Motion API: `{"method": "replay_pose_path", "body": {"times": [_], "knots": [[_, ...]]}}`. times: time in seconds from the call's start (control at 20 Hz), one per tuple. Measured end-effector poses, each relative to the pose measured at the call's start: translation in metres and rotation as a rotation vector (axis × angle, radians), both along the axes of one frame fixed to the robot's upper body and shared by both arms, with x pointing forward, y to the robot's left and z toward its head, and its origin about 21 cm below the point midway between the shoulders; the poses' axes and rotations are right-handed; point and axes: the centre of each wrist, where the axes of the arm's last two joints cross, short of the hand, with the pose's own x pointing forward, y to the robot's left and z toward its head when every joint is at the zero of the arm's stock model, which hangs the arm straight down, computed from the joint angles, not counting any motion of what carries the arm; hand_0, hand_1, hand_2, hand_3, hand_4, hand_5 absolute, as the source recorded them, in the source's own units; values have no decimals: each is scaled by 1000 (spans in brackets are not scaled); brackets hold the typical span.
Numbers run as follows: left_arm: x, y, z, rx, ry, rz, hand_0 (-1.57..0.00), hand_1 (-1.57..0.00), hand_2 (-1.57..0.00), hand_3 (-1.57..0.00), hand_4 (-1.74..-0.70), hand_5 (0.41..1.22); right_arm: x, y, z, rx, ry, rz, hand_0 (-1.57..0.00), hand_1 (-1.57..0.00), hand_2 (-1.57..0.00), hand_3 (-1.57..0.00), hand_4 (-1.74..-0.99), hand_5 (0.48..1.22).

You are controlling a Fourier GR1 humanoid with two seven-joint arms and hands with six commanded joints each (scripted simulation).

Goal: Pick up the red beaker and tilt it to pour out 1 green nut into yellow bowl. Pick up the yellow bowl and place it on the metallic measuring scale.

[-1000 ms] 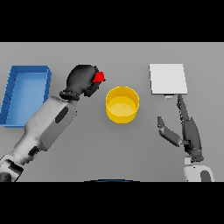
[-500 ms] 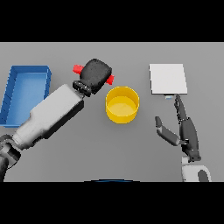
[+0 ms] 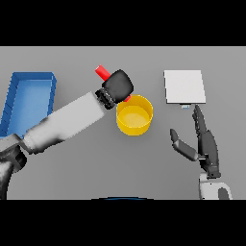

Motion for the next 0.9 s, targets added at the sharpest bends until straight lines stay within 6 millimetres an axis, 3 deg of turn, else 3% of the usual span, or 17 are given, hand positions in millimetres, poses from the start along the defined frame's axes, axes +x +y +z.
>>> {"method": "replay_pose_path", "body": {"times": [0.4,0.45,0.9], "knots": [[5,-17,9,222,-94,-92,-1571,-1571,-1571,-1566,-1737,1221,-2,0,-3,-28,2,-19,1,1,1,1,-1250,583],[8,-20,17,263,-110,-102,-1571,-1571,-1571,-1567,-1736,1221,2,6,-3,-47,10,-25,1,1,1,1,-1236,582],[6,-33,20,462,-186,-229,-1571,-1571,-1571,-1570,-1733,1221,0,5,-5,-67,-3,-29,1,1,1,1,-1207,594]]}}
